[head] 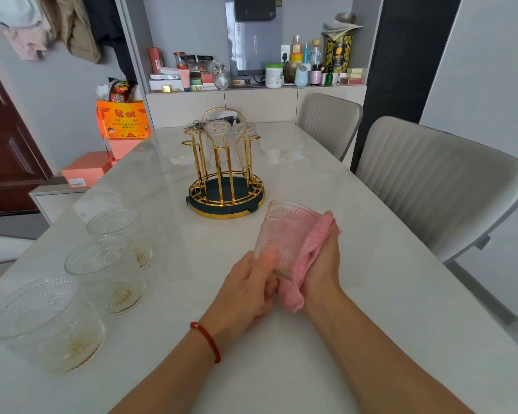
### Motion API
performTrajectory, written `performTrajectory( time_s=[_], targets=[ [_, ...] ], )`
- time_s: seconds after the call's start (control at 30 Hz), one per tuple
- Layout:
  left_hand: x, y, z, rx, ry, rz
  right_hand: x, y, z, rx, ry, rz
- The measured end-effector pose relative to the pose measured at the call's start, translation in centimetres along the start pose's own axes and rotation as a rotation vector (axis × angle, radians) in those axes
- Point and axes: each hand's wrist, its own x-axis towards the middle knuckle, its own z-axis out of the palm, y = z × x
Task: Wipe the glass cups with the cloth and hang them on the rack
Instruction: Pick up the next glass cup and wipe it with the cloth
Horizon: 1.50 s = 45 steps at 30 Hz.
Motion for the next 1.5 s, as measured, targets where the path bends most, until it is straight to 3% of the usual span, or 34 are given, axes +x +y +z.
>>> performTrajectory(
  time_s=[0.1, 0.23, 0.33, 0.57, 0.7, 0.8, 1.0, 1.2, 1.3, 1.4, 1.5],
  targets=[
    [-0.2, 0.5, -0.1, 0.054, -0.035, -0.087, 0.6, 0.8, 0.3, -0.005, -0.024, 0.037],
    [-0.3, -0.3, 1.0, 0.121, 0.143, 0.023, 0.4, 0.1, 0.5, 0.029, 0.053, 0.019],
    [-0.2, -0.7, 1.1, 0.207, 0.162, 0.093, 0.5, 0.0, -0.1, 0.007, 0.065, 0.008],
    [-0.2, 0.5, -0.1, 0.06, -0.083, -0.109, 1.7, 1.2, -0.4, -0.019, -0.088, 0.049],
    [-0.4, 0.1, 0.9, 0.122, 0.119, -0.002, 1.3, 0.2, 0.0, 0.007, 0.06, -0.003],
    [-0.4, -0.5, 1.1, 0.212, 0.162, 0.109, 0.9, -0.1, -0.3, -0.011, 0.042, -0.037],
    [-0.4, 0.5, 0.0, 0.053, -0.044, -0.102, 0.7, 0.4, -0.4, 0.03, -0.117, 0.058],
    [-0.4, -0.7, 1.0, 0.226, 0.183, 0.074, 0.9, 0.5, -0.6, 0.02, 0.003, -0.021],
    [-0.3, -0.4, 0.4, 0.153, 0.109, 0.032, 0.7, 0.3, -0.6, -0.006, -0.02, -0.014],
    [-0.3, 0.5, -0.1, 0.003, -0.04, -0.175, 0.8, 0.8, -0.4, 0.006, -0.056, 0.021],
    [-0.7, 0.8, 0.3, 0.048, -0.009, -0.157, 1.1, 0.5, -0.5, 0.056, -0.015, 0.017]
  ],
)
